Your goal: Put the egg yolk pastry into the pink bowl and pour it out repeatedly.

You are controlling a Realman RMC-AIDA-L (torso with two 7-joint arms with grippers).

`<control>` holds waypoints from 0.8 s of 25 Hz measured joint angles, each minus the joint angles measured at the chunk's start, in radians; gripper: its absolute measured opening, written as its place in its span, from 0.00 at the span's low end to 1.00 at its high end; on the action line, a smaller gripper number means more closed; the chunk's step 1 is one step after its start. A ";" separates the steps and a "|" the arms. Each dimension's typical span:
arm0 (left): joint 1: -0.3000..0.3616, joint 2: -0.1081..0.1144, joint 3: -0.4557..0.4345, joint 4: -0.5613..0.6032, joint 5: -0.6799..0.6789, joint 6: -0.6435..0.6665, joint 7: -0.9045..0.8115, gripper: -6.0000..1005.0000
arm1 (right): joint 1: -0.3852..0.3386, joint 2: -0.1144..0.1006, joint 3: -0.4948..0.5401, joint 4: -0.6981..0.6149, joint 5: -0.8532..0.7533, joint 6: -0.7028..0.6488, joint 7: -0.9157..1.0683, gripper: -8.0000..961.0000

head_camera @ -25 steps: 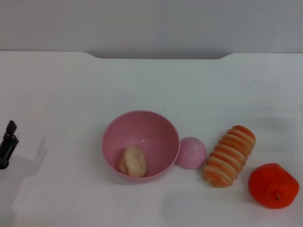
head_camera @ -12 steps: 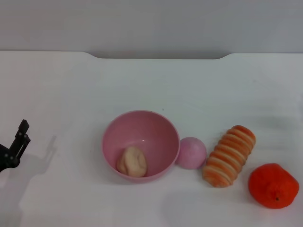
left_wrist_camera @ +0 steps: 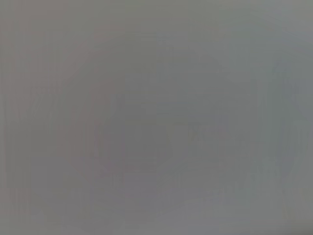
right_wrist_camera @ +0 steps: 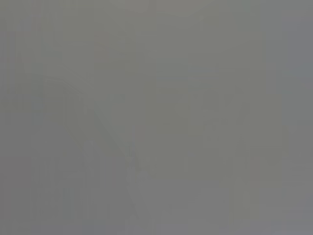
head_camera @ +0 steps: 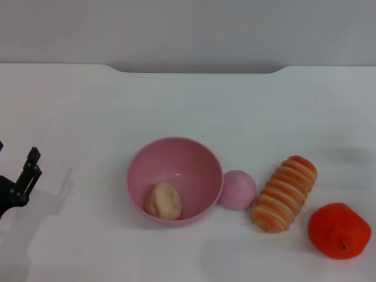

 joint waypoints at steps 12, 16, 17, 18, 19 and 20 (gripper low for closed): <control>-0.013 0.000 -0.023 -0.015 0.000 -0.001 -0.010 0.64 | -0.005 0.000 0.004 0.000 -0.002 0.000 -0.004 0.57; -0.013 0.000 -0.024 -0.015 0.000 0.004 -0.011 0.64 | -0.005 0.000 0.004 0.000 -0.005 0.000 -0.004 0.57; -0.013 0.000 -0.024 -0.015 0.000 0.004 -0.011 0.64 | -0.005 0.000 0.004 0.000 -0.006 0.000 -0.003 0.57; -0.013 0.000 -0.021 -0.015 0.000 0.005 -0.012 0.64 | -0.005 0.000 0.004 0.000 -0.006 -0.001 -0.003 0.57; -0.013 0.000 -0.020 -0.014 0.000 0.005 -0.012 0.64 | -0.005 0.000 0.004 0.000 -0.007 -0.001 -0.003 0.57; -0.013 0.000 -0.020 -0.014 0.000 0.006 -0.012 0.64 | -0.005 0.000 0.004 0.000 -0.007 -0.001 -0.002 0.57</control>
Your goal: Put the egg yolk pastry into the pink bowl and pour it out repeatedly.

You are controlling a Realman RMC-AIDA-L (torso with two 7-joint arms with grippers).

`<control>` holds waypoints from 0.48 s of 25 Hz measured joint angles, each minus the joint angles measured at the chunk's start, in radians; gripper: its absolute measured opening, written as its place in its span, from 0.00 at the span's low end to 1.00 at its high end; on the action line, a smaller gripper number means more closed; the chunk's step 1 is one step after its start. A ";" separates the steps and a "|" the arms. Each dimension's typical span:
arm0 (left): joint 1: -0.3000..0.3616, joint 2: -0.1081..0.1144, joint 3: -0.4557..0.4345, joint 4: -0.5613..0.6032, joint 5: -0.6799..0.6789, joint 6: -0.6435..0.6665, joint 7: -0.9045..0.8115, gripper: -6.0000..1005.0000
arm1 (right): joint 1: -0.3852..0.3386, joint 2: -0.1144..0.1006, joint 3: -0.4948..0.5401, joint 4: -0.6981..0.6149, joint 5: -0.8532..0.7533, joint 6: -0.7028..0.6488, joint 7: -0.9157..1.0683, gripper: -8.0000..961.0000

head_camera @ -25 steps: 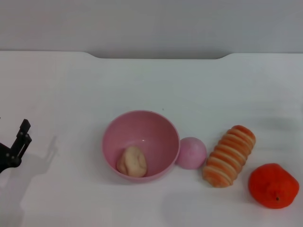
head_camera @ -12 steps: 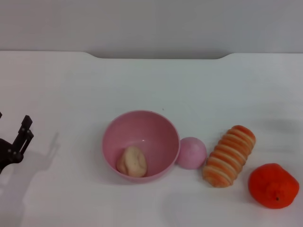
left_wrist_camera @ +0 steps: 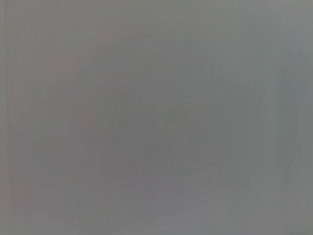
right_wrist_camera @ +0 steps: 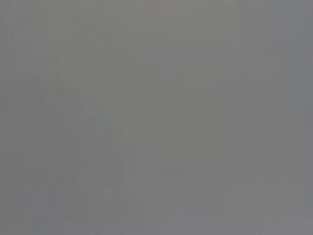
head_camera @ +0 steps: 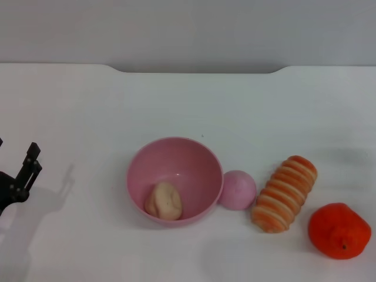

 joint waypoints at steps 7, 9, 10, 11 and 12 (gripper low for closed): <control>0.000 0.000 0.001 0.000 0.000 0.000 0.000 0.64 | 0.000 0.002 0.000 0.005 -0.002 -0.005 0.001 0.57; 0.000 0.000 0.000 0.000 0.000 0.000 0.000 0.64 | -0.001 0.002 0.000 0.006 -0.002 -0.007 0.001 0.57; 0.000 0.000 -0.001 0.000 0.000 0.001 0.000 0.64 | -0.002 0.002 0.000 0.006 -0.002 -0.007 0.001 0.57; -0.001 0.000 0.000 0.000 0.000 0.002 0.000 0.64 | -0.002 0.002 0.000 0.006 -0.002 -0.007 0.001 0.57; -0.003 0.000 0.000 0.000 0.000 0.003 0.000 0.64 | -0.002 0.002 0.000 0.005 -0.002 -0.007 0.001 0.57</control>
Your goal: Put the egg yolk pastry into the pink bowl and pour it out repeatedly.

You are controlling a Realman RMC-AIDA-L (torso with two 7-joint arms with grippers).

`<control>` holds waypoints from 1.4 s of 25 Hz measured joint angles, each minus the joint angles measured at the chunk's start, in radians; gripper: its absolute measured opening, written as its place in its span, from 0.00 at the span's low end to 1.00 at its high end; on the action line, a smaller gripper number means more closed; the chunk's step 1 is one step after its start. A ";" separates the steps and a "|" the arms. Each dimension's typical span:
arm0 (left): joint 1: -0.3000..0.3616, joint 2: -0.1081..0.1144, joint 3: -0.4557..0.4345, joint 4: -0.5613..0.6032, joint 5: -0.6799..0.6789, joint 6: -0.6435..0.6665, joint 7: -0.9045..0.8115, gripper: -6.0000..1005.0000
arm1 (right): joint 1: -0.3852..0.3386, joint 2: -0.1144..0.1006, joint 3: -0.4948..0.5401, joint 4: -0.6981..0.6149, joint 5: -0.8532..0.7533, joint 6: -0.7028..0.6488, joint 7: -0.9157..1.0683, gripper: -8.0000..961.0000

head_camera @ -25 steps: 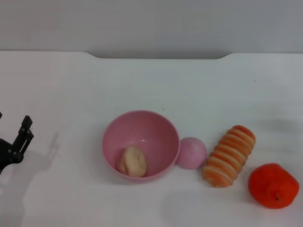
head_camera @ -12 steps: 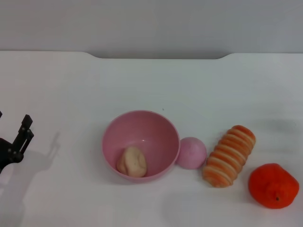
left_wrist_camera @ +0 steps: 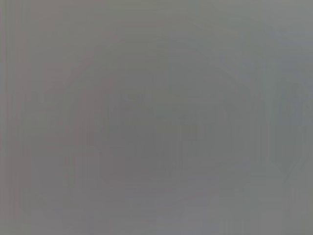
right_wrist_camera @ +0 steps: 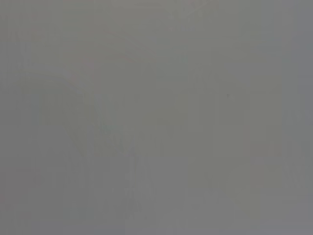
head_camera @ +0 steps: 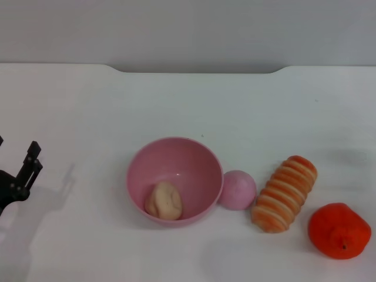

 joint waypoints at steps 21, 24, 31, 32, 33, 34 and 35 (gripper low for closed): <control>-0.022 0.000 -0.002 -0.011 0.051 -0.005 0.000 0.64 | 0.020 -0.001 0.000 -0.017 0.000 0.017 0.001 0.57; -0.022 0.000 -0.003 -0.011 0.051 -0.006 0.000 0.64 | 0.015 0.000 0.000 -0.018 0.002 0.016 0.001 0.57; -0.024 0.000 -0.003 -0.011 0.051 -0.007 0.000 0.64 | 0.016 0.002 0.000 -0.018 0.005 0.016 0.001 0.57; -0.023 0.000 -0.003 -0.011 0.051 -0.007 0.000 0.64 | 0.018 0.001 0.000 -0.018 0.005 0.016 0.001 0.57; -0.023 0.000 -0.004 -0.011 0.051 -0.007 0.000 0.64 | 0.018 0.001 0.000 -0.018 0.005 0.016 0.001 0.57; -0.024 0.000 -0.003 -0.011 0.051 -0.007 0.000 0.64 | 0.019 0.001 0.000 -0.018 0.005 0.016 0.001 0.57; -0.023 0.000 -0.004 -0.011 0.051 -0.007 0.000 0.64 | 0.020 0.001 0.000 -0.018 0.005 0.016 0.001 0.57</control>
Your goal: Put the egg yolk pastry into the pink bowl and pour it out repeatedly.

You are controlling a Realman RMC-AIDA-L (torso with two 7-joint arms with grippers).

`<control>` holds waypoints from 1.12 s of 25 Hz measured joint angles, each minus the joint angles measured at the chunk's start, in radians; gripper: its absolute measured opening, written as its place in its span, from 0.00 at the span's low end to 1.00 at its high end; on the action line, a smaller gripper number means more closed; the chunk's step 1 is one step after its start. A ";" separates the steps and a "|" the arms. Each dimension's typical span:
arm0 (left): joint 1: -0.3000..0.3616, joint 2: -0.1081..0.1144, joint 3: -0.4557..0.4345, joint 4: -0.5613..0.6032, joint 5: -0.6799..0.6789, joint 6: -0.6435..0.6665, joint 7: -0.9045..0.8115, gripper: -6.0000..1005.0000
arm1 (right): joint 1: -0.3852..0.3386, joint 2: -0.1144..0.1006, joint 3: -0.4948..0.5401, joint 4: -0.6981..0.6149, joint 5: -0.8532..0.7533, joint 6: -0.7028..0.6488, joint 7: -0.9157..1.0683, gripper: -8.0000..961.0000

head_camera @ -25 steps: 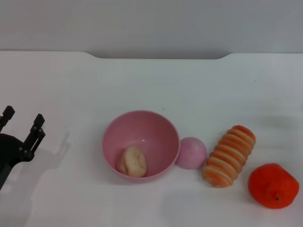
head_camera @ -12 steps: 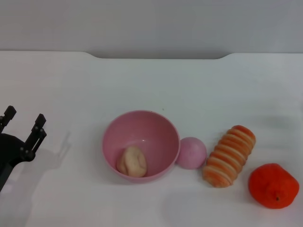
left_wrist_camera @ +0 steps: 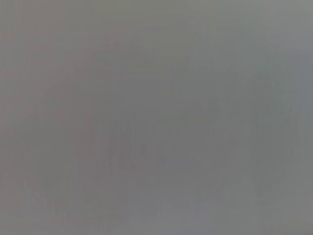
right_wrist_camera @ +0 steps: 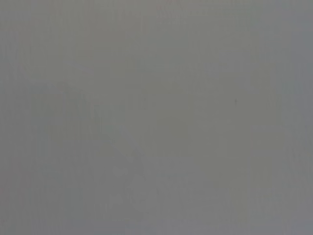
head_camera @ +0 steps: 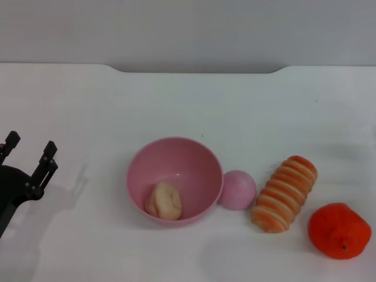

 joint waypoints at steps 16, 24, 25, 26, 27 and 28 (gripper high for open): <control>-0.001 0.000 0.000 0.000 0.000 0.000 0.002 0.64 | 0.003 -0.002 0.000 -0.006 0.001 0.001 0.000 0.57; -0.002 0.000 0.000 0.000 0.000 0.000 0.002 0.64 | 0.005 -0.002 0.001 -0.007 0.001 0.001 0.000 0.57; -0.002 0.000 0.000 0.000 0.000 0.000 0.002 0.64 | 0.005 -0.002 0.001 -0.008 0.001 0.001 0.000 0.57; -0.002 0.000 0.000 0.000 0.000 0.000 0.002 0.64 | 0.005 -0.002 0.001 -0.008 0.001 0.001 0.000 0.57; -0.002 0.000 0.000 0.000 0.000 0.000 0.002 0.64 | 0.005 -0.002 0.002 -0.010 0.002 0.001 0.000 0.57; -0.002 0.000 0.000 0.000 0.000 0.000 0.002 0.64 | 0.005 -0.002 0.002 -0.010 0.002 0.001 0.000 0.57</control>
